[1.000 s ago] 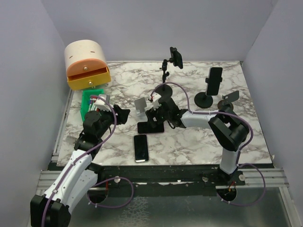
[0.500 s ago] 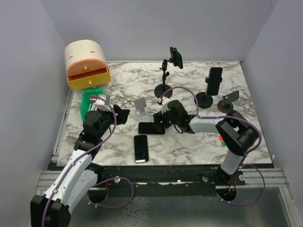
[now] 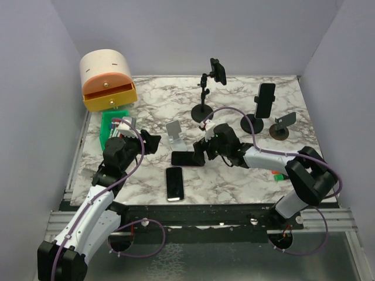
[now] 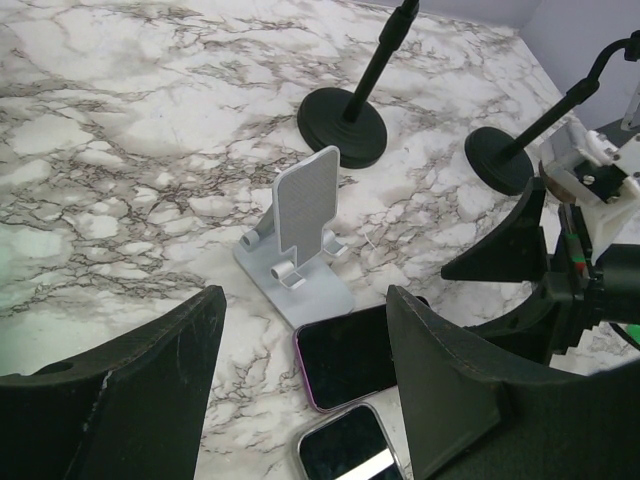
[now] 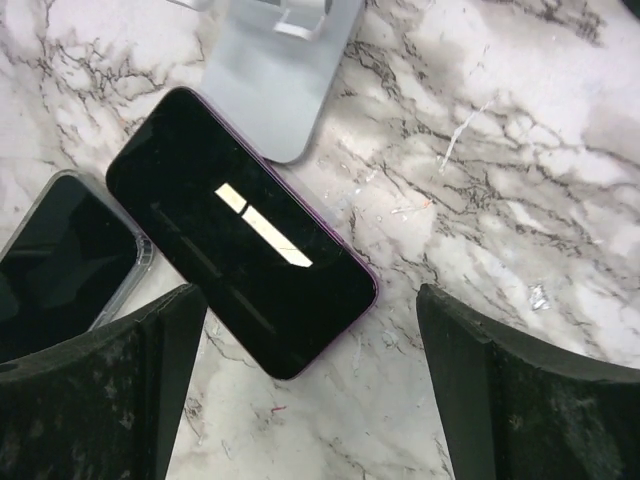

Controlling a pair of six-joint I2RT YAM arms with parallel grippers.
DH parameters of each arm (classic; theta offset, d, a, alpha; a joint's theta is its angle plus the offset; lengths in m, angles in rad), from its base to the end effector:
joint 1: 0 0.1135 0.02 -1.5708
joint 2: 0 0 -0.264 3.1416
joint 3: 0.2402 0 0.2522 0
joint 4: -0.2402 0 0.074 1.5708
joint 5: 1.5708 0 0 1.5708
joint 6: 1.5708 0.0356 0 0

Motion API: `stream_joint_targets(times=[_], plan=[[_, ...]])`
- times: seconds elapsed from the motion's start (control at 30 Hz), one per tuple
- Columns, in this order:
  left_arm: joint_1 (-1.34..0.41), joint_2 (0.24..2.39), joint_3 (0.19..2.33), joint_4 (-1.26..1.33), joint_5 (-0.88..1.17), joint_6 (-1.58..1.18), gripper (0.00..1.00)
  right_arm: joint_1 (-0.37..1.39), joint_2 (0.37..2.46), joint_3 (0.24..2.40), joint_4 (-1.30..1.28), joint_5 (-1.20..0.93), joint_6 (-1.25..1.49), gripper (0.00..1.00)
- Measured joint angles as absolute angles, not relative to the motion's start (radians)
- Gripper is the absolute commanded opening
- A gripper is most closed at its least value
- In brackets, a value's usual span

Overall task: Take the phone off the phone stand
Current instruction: Adjust the phone at the center of the board.

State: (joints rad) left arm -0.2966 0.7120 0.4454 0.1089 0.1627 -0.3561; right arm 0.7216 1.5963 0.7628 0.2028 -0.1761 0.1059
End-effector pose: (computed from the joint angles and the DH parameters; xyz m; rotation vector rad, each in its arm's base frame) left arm 0.1705 -0.0581 0.2622 0.0702 1.7653 -0.6184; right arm 0.2391 0.2186 0.1721 -0.7835 2.1288 0.6460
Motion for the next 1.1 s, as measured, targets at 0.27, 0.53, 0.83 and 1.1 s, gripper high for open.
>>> stream_joint_targets(times=[0.27, 0.53, 0.83, 1.1], plan=[[-0.299, 0.712, 0.445, 0.109, 0.163, -0.37, 0.62, 0.758, 1.602, 0.853, 0.107, -0.115, 0.018, 0.91], [-0.354, 0.802, 0.495, 0.033, 0.167, -0.511, 0.47, 0.758, 1.638, 0.902, 0.088, -0.024, 0.094, 0.88], [-0.557, 0.984, 0.496, 0.007, 0.147, -0.658, 0.58, 0.717, 1.56, 0.783, 0.118, 0.041, 0.339, 0.87], [-0.558, 1.161, 0.496, 0.082, 0.13, -0.712, 0.59, 0.693, 1.538, 0.699, 0.176, 0.004, 0.561, 0.82]])
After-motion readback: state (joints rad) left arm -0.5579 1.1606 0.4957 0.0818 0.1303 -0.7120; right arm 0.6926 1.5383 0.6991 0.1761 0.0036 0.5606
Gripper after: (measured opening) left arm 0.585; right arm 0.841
